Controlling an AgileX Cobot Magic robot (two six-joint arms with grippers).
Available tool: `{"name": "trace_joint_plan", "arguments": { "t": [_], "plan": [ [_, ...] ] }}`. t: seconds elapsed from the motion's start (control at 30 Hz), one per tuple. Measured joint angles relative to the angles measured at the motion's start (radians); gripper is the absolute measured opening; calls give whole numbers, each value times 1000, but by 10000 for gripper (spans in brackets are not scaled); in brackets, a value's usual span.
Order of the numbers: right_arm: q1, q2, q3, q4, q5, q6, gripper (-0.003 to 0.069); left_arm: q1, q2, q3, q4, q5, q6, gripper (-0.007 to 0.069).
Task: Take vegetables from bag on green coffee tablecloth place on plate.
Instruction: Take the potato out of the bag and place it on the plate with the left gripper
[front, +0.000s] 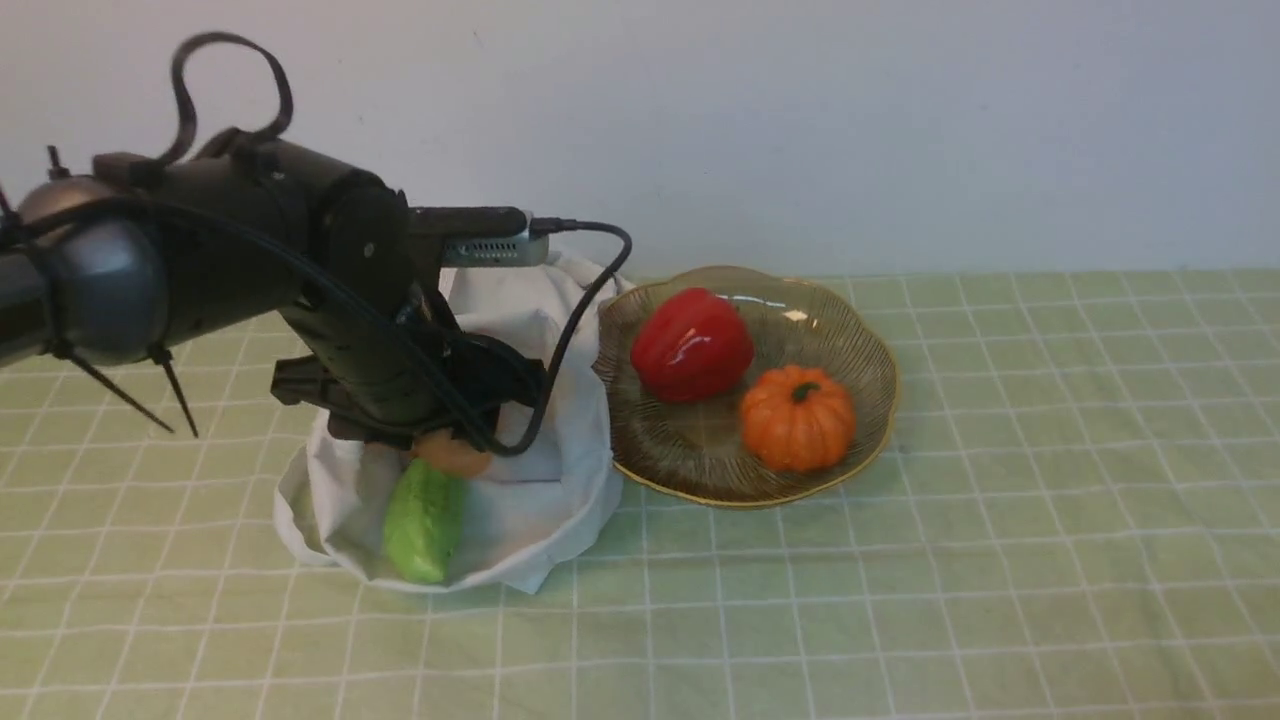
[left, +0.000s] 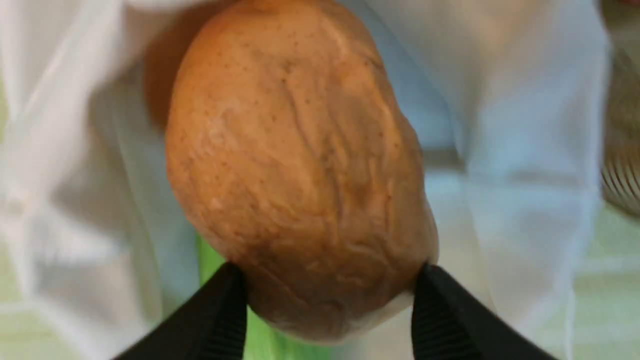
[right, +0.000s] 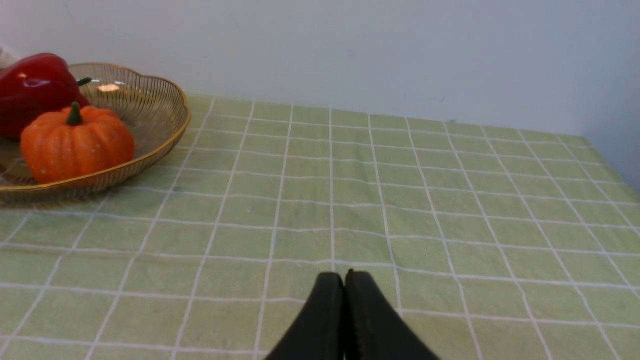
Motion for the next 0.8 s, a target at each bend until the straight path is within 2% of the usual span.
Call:
{"name": "trace_joint_plan", "arguments": {
  "t": [0.13,0.33,0.5,0.8],
  "plan": [
    [0,0,0,0,0,0,-15,-56,-82,0,-34,53,19,384],
    [0,0,0,0,0,0,-15,-120,-108,-39,-134,-15,26,384],
    [0,0,0,0,0,0,-15,-140,33,-178,-205,-16,74,384],
    [0,0,0,0,0,0,-15,-143,355,-472,-231,-7,157,384]
  ]
}}
